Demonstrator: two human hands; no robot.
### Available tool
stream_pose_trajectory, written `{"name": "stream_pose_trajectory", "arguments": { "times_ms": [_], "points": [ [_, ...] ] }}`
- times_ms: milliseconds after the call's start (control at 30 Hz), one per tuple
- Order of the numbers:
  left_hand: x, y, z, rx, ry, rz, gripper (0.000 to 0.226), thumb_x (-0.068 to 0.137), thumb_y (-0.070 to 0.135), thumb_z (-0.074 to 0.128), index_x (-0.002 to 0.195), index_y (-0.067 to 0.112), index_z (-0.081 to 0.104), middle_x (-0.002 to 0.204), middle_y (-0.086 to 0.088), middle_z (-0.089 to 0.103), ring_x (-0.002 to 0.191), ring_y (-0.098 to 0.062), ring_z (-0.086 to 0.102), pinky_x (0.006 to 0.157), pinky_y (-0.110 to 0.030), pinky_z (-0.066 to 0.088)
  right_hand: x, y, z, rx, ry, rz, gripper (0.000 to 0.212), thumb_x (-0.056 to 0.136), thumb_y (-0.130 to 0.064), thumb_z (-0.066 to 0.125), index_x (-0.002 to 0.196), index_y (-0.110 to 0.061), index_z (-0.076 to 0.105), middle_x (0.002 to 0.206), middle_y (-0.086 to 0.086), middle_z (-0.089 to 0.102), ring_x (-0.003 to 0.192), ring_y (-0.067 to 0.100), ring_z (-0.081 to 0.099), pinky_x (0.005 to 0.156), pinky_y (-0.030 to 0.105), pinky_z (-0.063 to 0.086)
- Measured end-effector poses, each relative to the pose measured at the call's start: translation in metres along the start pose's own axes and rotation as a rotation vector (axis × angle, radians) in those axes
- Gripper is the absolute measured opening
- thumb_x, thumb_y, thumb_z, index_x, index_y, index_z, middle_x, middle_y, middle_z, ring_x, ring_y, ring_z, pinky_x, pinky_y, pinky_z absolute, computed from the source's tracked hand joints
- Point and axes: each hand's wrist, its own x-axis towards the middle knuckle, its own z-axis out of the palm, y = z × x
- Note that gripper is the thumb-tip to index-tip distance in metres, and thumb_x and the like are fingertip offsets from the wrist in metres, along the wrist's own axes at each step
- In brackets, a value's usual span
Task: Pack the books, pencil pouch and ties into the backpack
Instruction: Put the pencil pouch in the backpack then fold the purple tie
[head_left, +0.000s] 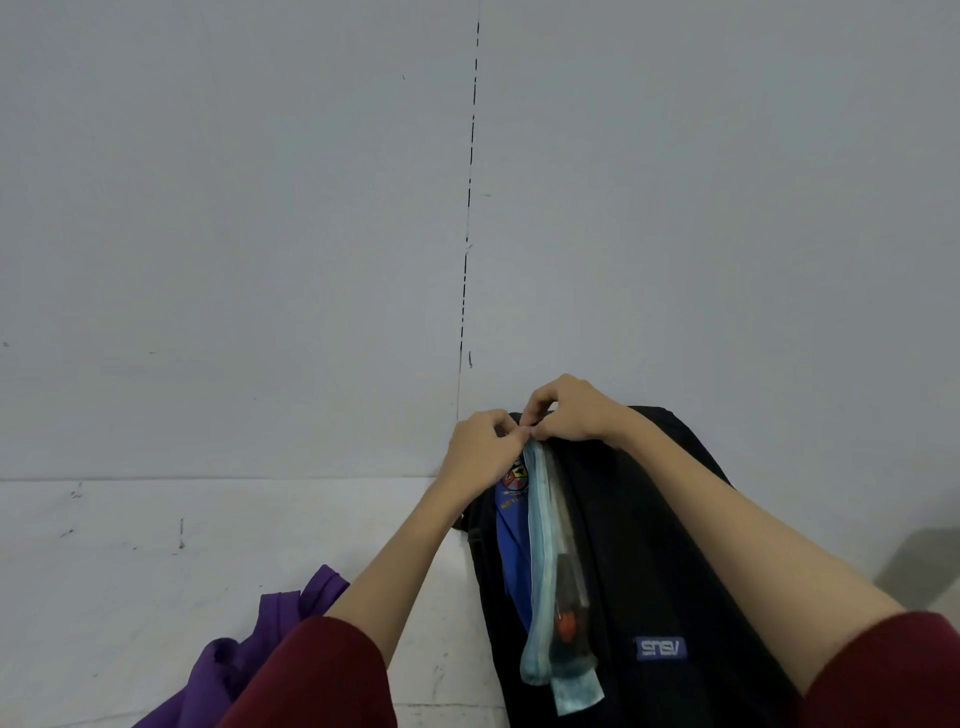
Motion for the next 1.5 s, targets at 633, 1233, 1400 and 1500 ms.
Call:
{"name": "stream_pose_trajectory", "arguments": {
  "times_ms": [633, 1233, 1400, 1500],
  "points": [
    [-0.012, -0.011, 0.01, 0.111, 0.144, 0.161, 0.007, 0.095, 0.026, 0.049, 0.089, 0.024, 0.052, 0.066, 0.015, 0.052, 0.062, -0.002, 0.048, 0.054, -0.021, 0.033, 0.012, -0.007, 0.0, -0.268, -0.095, 0.107, 0.016, 0.082, -0.011, 0.059, 0.089, -0.022, 0.07, 0.1, -0.001, 0.066, 0.102, 0.019, 0.052, 0.105, 0.049, 0.025],
    [-0.025, -0.011, -0.003, -0.117, -0.176, 0.132, 0.013, 0.093, 0.02, 0.053, 0.082, 0.024, 0.059, 0.069, 0.002, 0.062, 0.07, -0.018, 0.061, 0.073, -0.031, 0.052, 0.012, -0.004, 0.0, 0.127, -0.051, 0.276, 0.027, 0.087, 0.003, 0.052, 0.112, 0.005, 0.063, 0.118, 0.015, 0.061, 0.097, 0.02, 0.048, 0.096, 0.033, 0.04],
    [-0.043, -0.006, -0.028, -0.143, -0.455, 0.136, 0.01, 0.095, 0.013, 0.051, 0.087, 0.013, 0.057, 0.063, 0.002, 0.057, 0.059, 0.003, 0.053, 0.064, -0.005, 0.039, 0.009, -0.005, 0.001, 0.144, -0.039, 0.227, 0.021, 0.087, 0.004, 0.051, 0.103, 0.007, 0.064, 0.105, 0.013, 0.062, 0.094, 0.017, 0.048, 0.087, 0.03, 0.041],
    [-0.051, -0.004, -0.036, -0.157, -0.476, 0.142, 0.008, 0.096, 0.009, 0.05, 0.091, 0.011, 0.056, 0.06, -0.001, 0.055, 0.048, 0.004, 0.047, 0.051, -0.004, 0.033, 0.005, -0.011, 0.001, 0.154, -0.054, 0.163, 0.015, 0.089, 0.003, 0.052, 0.092, -0.006, 0.064, 0.088, 0.001, 0.058, 0.086, 0.012, 0.049, 0.08, 0.024, 0.038]
  ]
}}
